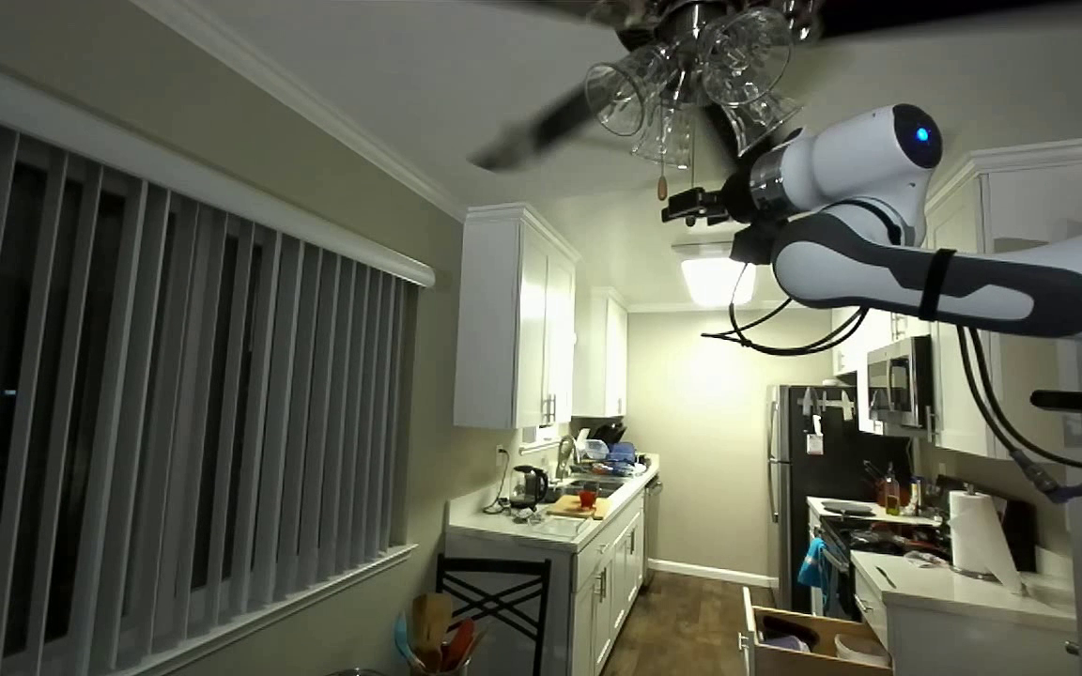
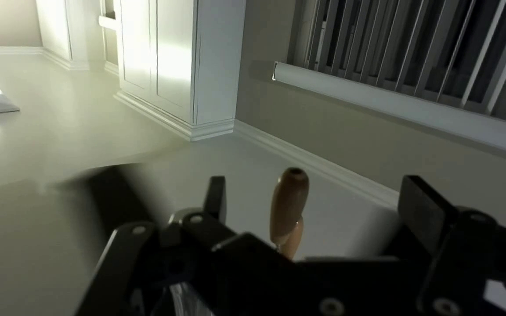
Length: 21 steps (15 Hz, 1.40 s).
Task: Pull the longer white cord of the ceiling fan
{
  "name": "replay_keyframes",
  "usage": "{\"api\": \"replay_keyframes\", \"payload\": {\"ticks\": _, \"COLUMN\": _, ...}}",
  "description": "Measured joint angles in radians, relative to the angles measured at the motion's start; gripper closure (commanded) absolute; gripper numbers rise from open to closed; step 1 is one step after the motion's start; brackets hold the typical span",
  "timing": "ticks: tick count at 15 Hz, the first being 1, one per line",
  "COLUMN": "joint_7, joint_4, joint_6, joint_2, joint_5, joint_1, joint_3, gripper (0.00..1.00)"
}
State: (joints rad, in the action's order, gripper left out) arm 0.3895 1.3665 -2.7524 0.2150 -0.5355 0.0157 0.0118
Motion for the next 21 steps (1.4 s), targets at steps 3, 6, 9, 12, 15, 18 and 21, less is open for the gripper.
{"api": "replay_keyframes", "payload": {"ticks": 3, "joint_7": 0.0, "joint_4": -0.05, "joint_6": 0.0, "joint_2": -0.047, "joint_5": 0.0, "joint_1": 0.001, "joint_3": -0.001, "gripper": 0.27}}
{"api": "replay_keyframes", "payload": {"ticks": 6, "joint_7": 0.0, "joint_4": -0.094, "joint_6": 0.0, "joint_2": -0.083, "joint_5": 0.0, "joint_1": 0.001, "joint_3": -0.003, "gripper": 0.47}}
{"api": "replay_keyframes", "payload": {"ticks": 9, "joint_7": 0.0, "joint_4": -0.12, "joint_6": 0.001, "joint_2": -0.097, "joint_5": 0.0, "joint_1": 0.001, "joint_3": -0.001, "gripper": 0.66}}
{"api": "replay_keyframes", "payload": {"ticks": 12, "joint_7": 0.0, "joint_4": -0.13, "joint_6": 0.002, "joint_2": -0.098, "joint_5": 0.0, "joint_1": 0.0, "joint_3": 0.004, "gripper": 0.86}}
{"api": "replay_keyframes", "payload": {"ticks": 15, "joint_7": 0.0, "joint_4": -0.131, "joint_6": 0.002, "joint_2": -0.098, "joint_5": 0.0, "joint_1": 0.0, "joint_3": 0.011, "gripper": 1.0}}
{"api": "replay_keyframes", "payload": {"ticks": 18, "joint_7": 0.0, "joint_4": -0.131, "joint_6": 0.002, "joint_2": -0.098, "joint_5": 0.0, "joint_1": -0.001, "joint_3": 0.019, "gripper": 0.99}}
{"api": "replay_keyframes", "payload": {"ticks": 21, "joint_7": 0.0, "joint_4": -0.131, "joint_6": 0.004, "joint_2": -0.099, "joint_5": 0.0, "joint_1": -0.001, "joint_3": 0.026, "gripper": 0.98}}
